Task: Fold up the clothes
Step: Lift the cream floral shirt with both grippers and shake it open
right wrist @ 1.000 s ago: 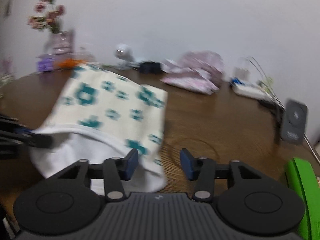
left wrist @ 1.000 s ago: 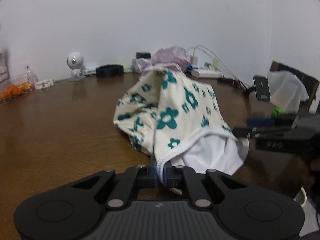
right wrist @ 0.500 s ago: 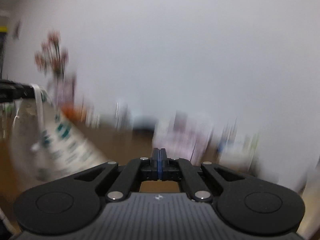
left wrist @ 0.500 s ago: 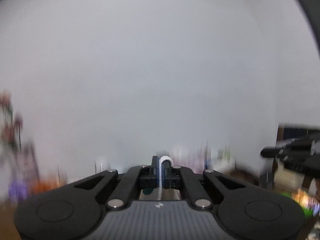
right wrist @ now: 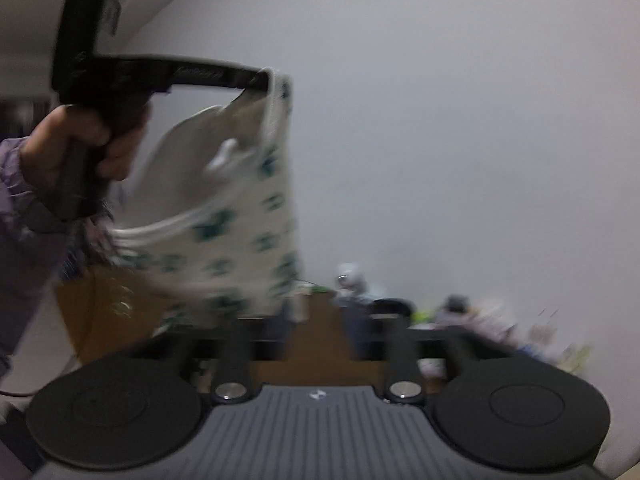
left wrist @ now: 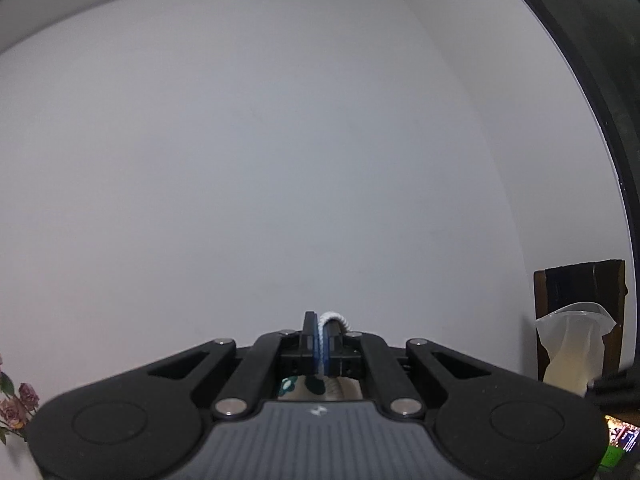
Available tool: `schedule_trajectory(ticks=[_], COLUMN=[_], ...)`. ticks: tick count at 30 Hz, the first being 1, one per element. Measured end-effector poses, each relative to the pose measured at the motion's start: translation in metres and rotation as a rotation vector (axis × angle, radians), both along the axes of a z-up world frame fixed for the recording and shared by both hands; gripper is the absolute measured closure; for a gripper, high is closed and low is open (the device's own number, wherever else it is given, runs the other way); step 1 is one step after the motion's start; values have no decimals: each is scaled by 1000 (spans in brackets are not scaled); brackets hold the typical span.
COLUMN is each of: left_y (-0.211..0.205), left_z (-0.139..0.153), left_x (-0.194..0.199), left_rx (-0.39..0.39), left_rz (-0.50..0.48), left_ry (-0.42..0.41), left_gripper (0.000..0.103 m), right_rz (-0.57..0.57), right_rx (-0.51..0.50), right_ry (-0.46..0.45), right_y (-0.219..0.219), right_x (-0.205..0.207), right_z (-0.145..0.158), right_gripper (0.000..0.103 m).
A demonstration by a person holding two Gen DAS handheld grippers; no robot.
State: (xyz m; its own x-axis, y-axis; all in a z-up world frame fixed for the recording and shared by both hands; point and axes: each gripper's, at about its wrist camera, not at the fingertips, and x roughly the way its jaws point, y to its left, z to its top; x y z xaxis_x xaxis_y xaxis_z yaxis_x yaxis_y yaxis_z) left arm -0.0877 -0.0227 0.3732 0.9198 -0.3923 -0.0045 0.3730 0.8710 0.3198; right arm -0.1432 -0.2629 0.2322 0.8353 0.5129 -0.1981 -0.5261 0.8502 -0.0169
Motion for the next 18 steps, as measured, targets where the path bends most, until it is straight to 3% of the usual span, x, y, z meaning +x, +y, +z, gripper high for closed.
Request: schedule_trajectory(ticks=[5,11,15,18], left_y=[-15,-24,-38,-46], left_z=[9,5,-8,-16], left_x=[0,-2,11,16], left_rx=[-7,23,87,120], left_rz=[-50,-79,-79,-72], left_ry=[16,68,114,132], left_gripper=[102,102,102,102], right_rz=[44,15,-71,-66], right_rx=[229,517,555,618], right_ry=[-15,-9,87,116], right_y=[3,3,0,-9], right_x=[4,4,8,2], right_z=[-16,-12,-22,-35], right_gripper=[15,12,12,12])
